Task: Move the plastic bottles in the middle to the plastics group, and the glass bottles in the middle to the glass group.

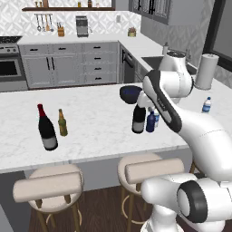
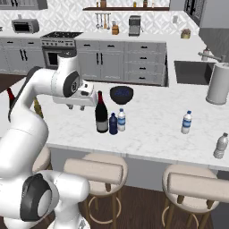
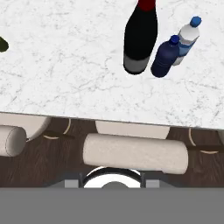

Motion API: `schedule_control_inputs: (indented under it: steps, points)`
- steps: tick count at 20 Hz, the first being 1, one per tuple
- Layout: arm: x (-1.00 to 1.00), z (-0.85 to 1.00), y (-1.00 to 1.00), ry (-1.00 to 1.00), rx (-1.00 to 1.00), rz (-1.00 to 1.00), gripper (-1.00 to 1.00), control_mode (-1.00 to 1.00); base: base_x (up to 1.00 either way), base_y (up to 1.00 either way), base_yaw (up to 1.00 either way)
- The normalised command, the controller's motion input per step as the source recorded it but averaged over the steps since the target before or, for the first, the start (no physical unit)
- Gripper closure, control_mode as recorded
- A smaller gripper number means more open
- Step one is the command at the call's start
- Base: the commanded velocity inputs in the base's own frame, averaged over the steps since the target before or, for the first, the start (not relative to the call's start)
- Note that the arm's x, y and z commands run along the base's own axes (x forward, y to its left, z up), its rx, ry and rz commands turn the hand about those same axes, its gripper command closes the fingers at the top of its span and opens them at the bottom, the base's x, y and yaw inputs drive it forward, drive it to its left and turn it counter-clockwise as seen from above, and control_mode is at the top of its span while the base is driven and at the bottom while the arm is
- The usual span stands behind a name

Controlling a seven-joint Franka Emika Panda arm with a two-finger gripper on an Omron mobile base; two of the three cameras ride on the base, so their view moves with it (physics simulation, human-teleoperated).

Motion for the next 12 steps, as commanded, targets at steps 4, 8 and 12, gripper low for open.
schedule_control_inputs:
  steps: [4,8,12]
  points:
    - [-0.29,0.0,0.02,-0.09,0.0,0.0,-1.0,-1.0,0.0,0.0,0.0]
    - [-0.43,0.0,0.0,-0.28,0.0,0.01,-1.0,-1.0,0.0,0.0,0.0]
    - [0.22,0.0,0.0,-0.28,0.0,0.0,-1.0,-1.0,0.0,0.0,0.0]
